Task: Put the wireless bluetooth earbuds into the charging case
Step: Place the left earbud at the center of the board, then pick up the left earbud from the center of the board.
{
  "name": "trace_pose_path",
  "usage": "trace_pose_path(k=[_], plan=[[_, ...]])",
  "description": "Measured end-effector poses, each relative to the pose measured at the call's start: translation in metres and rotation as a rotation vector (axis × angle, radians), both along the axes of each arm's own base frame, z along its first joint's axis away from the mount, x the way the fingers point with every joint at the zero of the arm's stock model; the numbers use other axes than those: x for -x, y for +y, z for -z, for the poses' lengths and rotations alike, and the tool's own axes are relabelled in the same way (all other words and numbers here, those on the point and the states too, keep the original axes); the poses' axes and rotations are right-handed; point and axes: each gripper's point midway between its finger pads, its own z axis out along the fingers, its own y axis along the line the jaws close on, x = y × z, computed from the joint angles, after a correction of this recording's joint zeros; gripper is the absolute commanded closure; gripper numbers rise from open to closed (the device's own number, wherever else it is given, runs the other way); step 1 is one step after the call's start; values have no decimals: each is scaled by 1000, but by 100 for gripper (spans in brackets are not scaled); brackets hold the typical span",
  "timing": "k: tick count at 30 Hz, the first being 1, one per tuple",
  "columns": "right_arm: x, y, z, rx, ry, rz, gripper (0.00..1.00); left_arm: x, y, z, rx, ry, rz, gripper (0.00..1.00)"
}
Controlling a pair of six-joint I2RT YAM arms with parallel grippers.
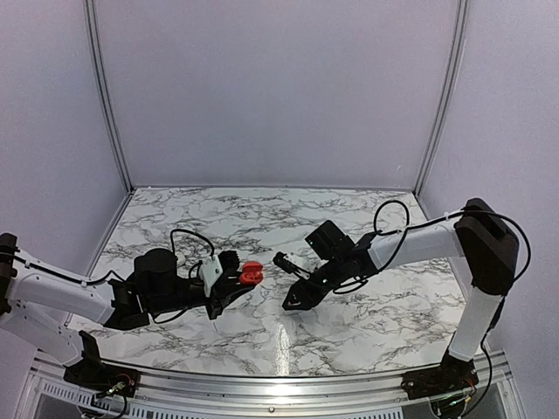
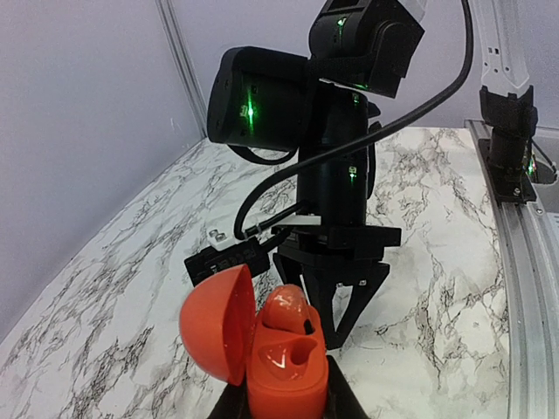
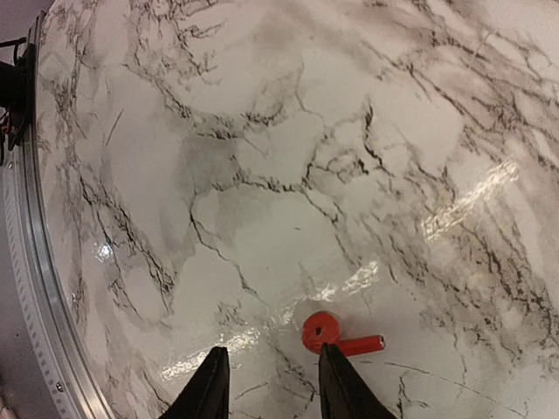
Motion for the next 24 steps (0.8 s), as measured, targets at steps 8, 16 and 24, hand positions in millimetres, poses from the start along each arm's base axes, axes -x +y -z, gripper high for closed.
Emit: trace_pose_path(k=[8, 16, 24], plan=[[-27, 8, -42, 41, -179, -47, 65, 0, 7, -12, 52, 27, -4, 100], [-30, 24, -41, 206, -319, -163, 62, 7, 14, -20, 104, 67, 23, 100], [-12, 11, -2, 377, -300, -265, 62, 12, 15, -24, 124, 83, 44, 100]])
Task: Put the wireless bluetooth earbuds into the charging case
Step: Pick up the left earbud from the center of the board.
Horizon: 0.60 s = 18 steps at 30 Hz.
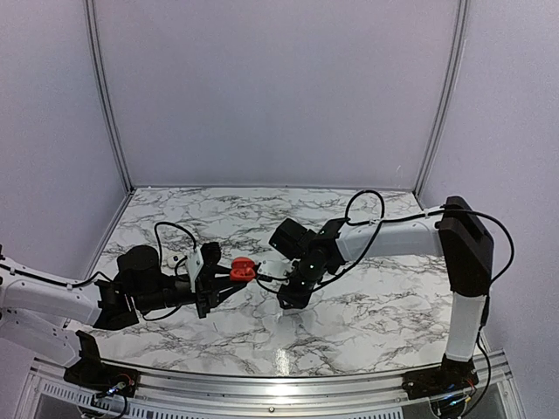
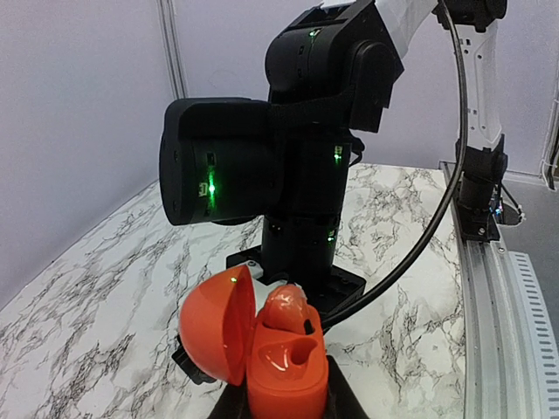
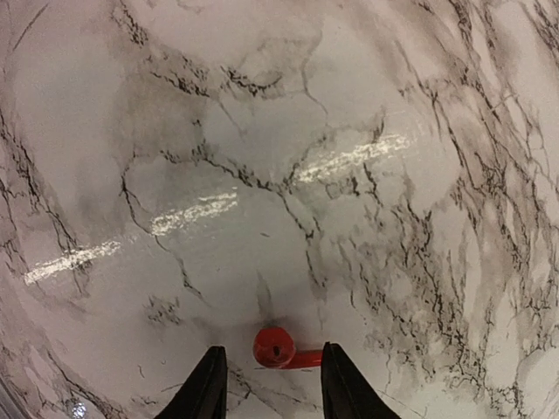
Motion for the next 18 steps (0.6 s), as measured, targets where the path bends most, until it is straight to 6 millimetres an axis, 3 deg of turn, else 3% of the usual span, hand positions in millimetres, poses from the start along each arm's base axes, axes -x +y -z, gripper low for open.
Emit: trace_pose_path(k=[18], plan=[[0, -6, 21, 75, -16, -19, 69, 2, -1, 0, 3, -1, 10, 100]])
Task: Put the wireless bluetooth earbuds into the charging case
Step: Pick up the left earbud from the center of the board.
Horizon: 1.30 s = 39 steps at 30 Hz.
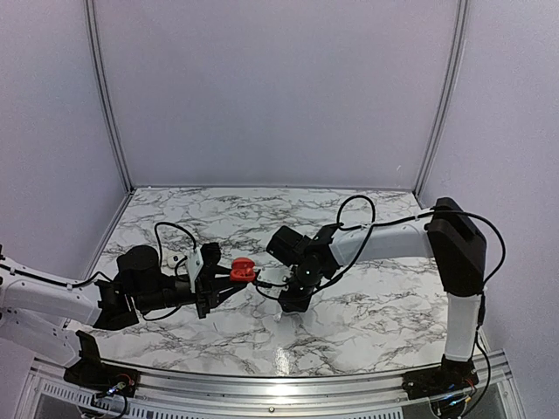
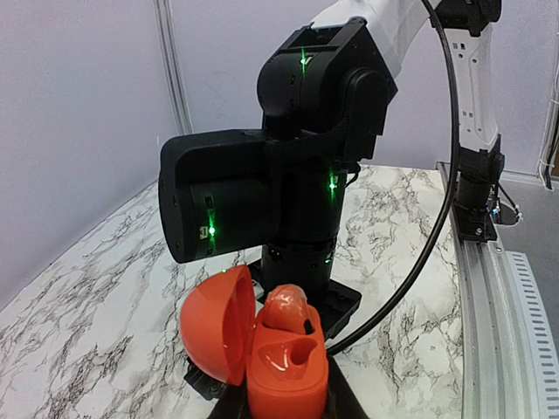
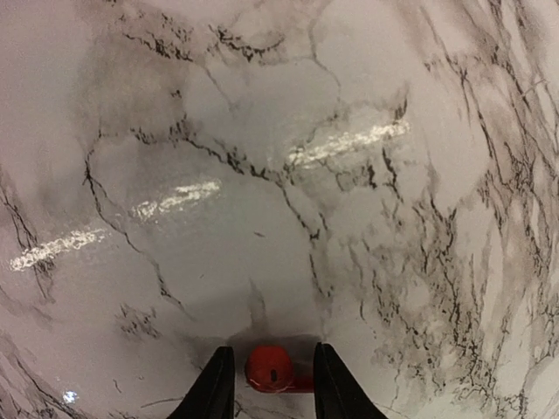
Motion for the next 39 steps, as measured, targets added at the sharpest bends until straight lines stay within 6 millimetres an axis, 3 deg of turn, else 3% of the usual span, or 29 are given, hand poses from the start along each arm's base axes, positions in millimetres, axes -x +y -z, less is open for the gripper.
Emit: trace_pose_path(k=[11, 15, 19, 21, 24, 26, 33, 39], plan=[[-14, -8, 0, -15, 25, 105, 88, -1, 1, 0, 0, 0, -4, 100], [-28, -24, -1, -57, 79, 224, 90, -1, 1, 1, -2, 1, -5, 100], [-29, -45, -1, -72, 131, 322, 93, -1, 1, 0, 3, -2, -5, 100], [-26, -51, -1, -73, 150, 364, 92, -1, 1, 0, 3, -1, -5, 100], [-19, -57, 0, -72, 171, 405, 72, -1, 1, 0, 4, -1, -5, 100], [-18, -59, 0, -70, 180, 427, 64, -1, 1, 0, 5, 0, -5, 100], [-20, -59, -6, -46, 145, 395, 61, -2, 0, -2, 12, -5, -5, 100], [-18, -43, -15, 33, 24, 213, 61, -1, 1, 1, 9, -3, -5, 100]])
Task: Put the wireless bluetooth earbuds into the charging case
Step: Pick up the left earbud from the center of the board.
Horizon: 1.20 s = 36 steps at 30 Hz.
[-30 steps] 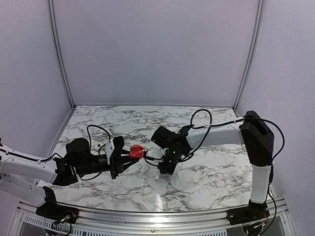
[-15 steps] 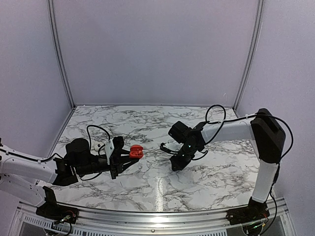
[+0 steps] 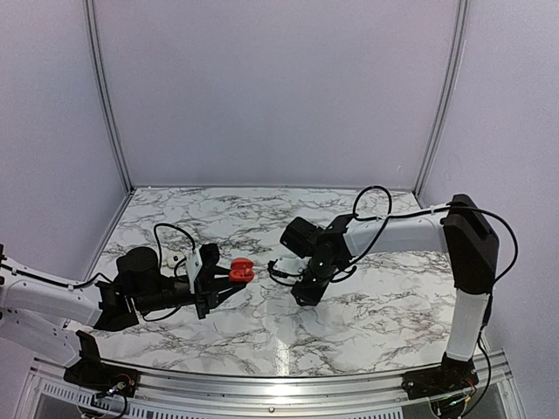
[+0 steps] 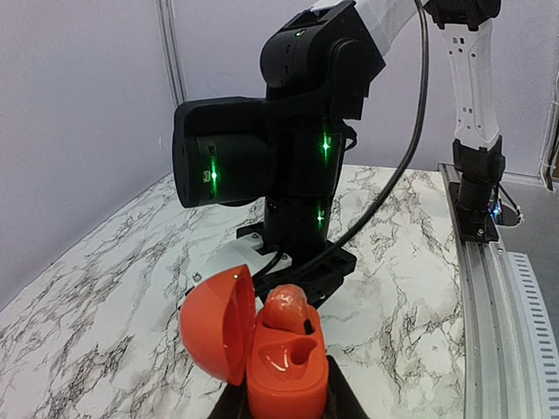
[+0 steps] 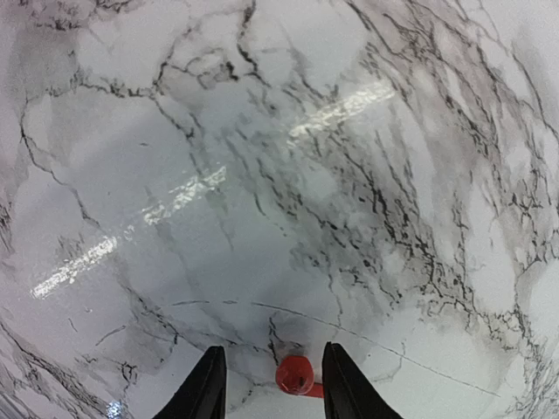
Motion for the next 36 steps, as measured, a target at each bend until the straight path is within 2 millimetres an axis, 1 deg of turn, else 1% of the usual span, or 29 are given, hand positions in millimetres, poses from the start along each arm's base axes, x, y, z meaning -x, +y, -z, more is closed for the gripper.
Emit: trace_pose_path(k=[5, 12, 18, 21, 25, 30, 36], plan=[[9, -1, 1, 72, -26, -119, 60, 0, 0, 1, -3, 1, 0, 100], [-2, -10, -3, 127, -78, -147, 59, 0, 0, 2, -4, -1, 1, 100], [-2, -12, -3, 134, -74, -152, 59, 0, 1, 1, -4, -2, 0, 100], [-2, -14, 2, 149, -69, -152, 60, 0, 1, 1, -4, -3, 1, 100], [-3, -18, 15, 189, -56, -151, 63, 1, 0, 1, -5, -5, 6, 100], [-14, -22, 14, 200, -79, -123, 66, 2, 0, 1, -5, -5, 8, 100], [-34, -36, 15, 213, -98, -51, 69, 1, 0, 1, -5, -6, 8, 100]])
